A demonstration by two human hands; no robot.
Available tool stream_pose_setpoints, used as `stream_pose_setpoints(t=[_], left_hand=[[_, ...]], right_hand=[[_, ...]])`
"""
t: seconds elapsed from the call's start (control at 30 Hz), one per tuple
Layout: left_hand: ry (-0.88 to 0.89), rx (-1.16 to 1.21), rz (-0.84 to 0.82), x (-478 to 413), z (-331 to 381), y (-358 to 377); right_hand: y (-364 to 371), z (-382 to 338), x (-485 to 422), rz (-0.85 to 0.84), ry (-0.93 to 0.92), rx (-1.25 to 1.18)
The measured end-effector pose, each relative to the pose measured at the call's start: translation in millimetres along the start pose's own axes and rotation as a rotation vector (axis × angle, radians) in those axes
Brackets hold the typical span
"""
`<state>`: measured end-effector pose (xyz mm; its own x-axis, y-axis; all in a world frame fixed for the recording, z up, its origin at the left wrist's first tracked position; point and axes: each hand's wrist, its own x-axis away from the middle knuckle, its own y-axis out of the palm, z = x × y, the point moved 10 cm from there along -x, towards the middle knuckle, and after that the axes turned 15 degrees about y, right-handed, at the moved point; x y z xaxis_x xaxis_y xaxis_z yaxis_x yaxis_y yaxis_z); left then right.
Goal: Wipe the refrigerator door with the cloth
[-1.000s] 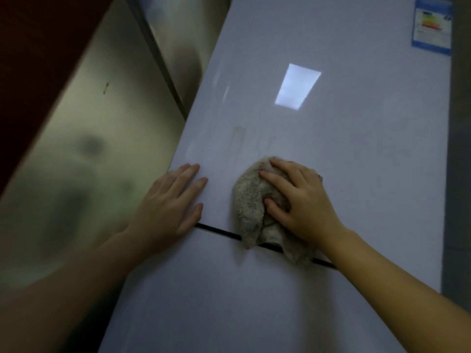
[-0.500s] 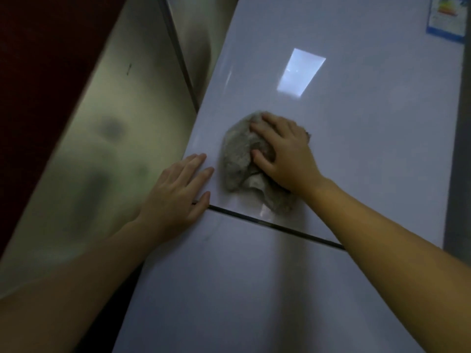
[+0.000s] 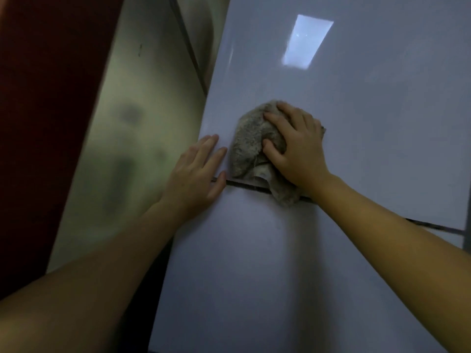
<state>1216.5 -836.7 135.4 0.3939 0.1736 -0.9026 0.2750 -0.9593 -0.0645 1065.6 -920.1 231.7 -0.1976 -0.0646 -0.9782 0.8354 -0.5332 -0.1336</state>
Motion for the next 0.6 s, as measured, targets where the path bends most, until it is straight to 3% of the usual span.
stream_pose_setpoints(t=[0.23,0.3,0.47,0.6], left_hand=[[0.008,0.011,0.002,-1,2,2],[0.004,0.008,0.001,-1,3,2],[-0.044,0.016,0.008,-4,3,0],[-0.075,0.022,-0.005,-8,10,4]], right_hand=[[3,-6,76,-0.085,-0.368,0.05],[-6,12,82,-0.076,-0.338,0.065],[-30,65,102,-0.019,-0.045,0.034],[-41,88,136,-0.02,-0.041,0.043]])
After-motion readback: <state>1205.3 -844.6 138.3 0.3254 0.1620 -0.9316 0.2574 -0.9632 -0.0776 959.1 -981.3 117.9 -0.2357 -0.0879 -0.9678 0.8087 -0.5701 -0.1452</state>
